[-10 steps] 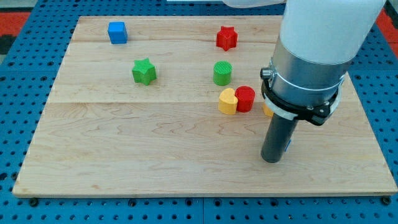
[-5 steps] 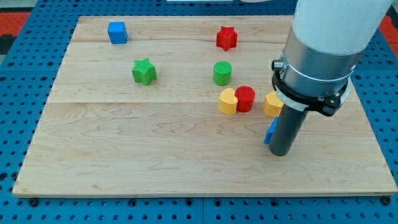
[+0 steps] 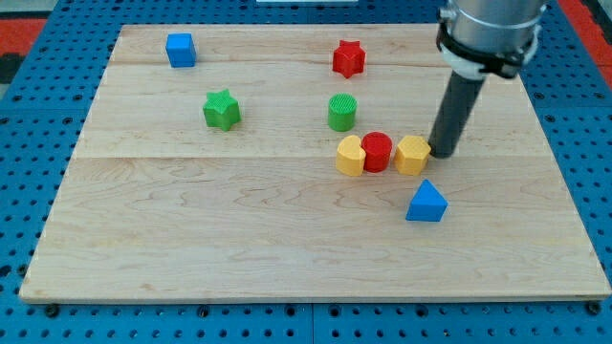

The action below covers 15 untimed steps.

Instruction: Place the red circle and blue triangle diagonally to each other

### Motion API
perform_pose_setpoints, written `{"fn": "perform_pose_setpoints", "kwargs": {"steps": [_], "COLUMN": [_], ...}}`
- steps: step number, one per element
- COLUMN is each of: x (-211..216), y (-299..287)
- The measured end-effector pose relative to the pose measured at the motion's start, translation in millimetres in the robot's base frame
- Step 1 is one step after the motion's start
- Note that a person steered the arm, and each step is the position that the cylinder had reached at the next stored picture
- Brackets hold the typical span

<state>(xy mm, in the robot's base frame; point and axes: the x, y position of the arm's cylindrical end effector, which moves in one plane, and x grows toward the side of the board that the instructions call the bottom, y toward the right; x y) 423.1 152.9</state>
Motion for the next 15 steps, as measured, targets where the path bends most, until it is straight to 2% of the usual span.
{"fn": "perform_pose_setpoints", "kwargs": {"steps": [2,4,6,9,11,12,14,15], "x": [-7,-6,-2,107,154,165,164,149], "y": [-102,-113,-82,-85,-21,-72,-233,-259]}}
